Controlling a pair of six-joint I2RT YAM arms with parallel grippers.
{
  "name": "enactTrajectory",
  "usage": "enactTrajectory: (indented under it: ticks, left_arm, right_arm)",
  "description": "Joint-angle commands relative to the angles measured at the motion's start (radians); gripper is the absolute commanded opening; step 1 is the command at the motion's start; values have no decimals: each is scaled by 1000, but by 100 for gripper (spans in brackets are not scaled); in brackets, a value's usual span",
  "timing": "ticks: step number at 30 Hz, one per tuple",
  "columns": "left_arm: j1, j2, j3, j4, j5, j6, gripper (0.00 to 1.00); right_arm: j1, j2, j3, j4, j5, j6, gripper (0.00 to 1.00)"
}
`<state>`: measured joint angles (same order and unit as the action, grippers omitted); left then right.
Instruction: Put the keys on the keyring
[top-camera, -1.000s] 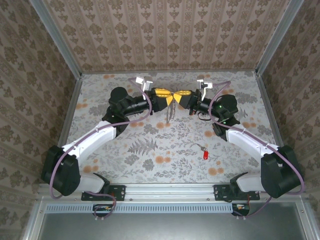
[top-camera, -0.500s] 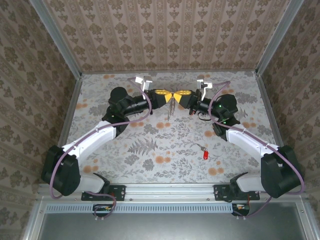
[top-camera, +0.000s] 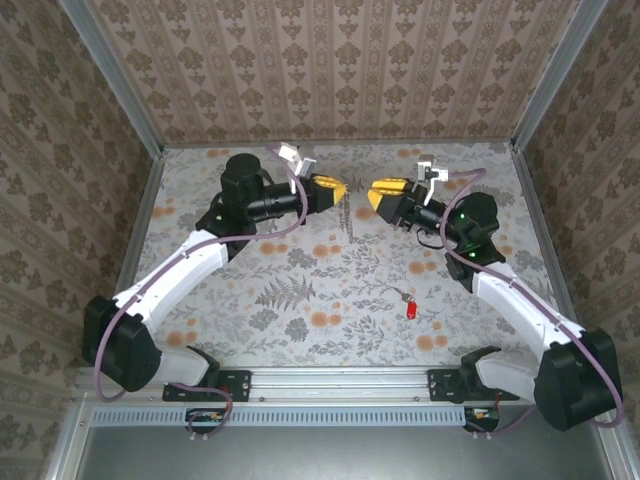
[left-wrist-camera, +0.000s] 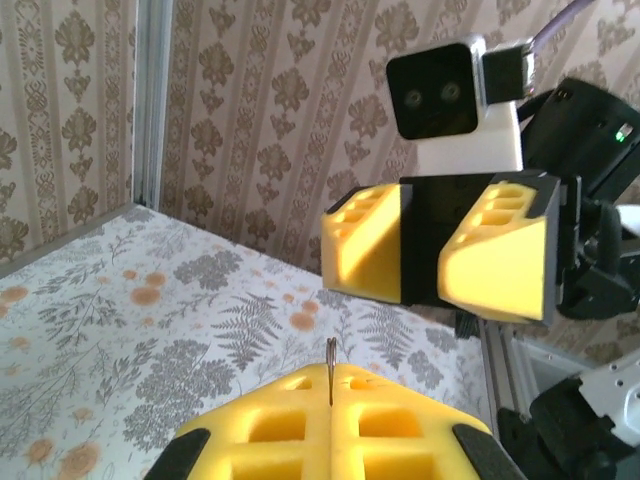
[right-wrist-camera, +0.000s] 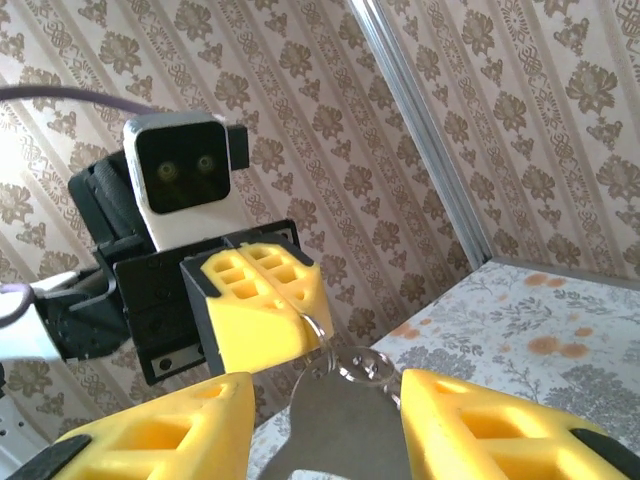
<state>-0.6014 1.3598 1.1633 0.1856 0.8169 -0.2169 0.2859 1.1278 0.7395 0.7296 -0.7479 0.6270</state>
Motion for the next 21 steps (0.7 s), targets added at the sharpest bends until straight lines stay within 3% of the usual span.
enactTrajectory:
  ticks: [1,3,8,21]
  left_arm:
    - [0,-7,94,-253,62,202,0]
    - [0,7,140,-343,91,258,0]
    - [-1,40,219,-482,154,331,0]
    - [-17,96,272,-570,216,371,0]
  right_arm:
    - [-2,-44,-21,-125,-8,-70,44]
    - [-2,-48,-14,-156,-44,-90,41]
    - [-1,-34,17,-196,-123,-116,46]
    - [38,13,56,-182,-191,-133,47]
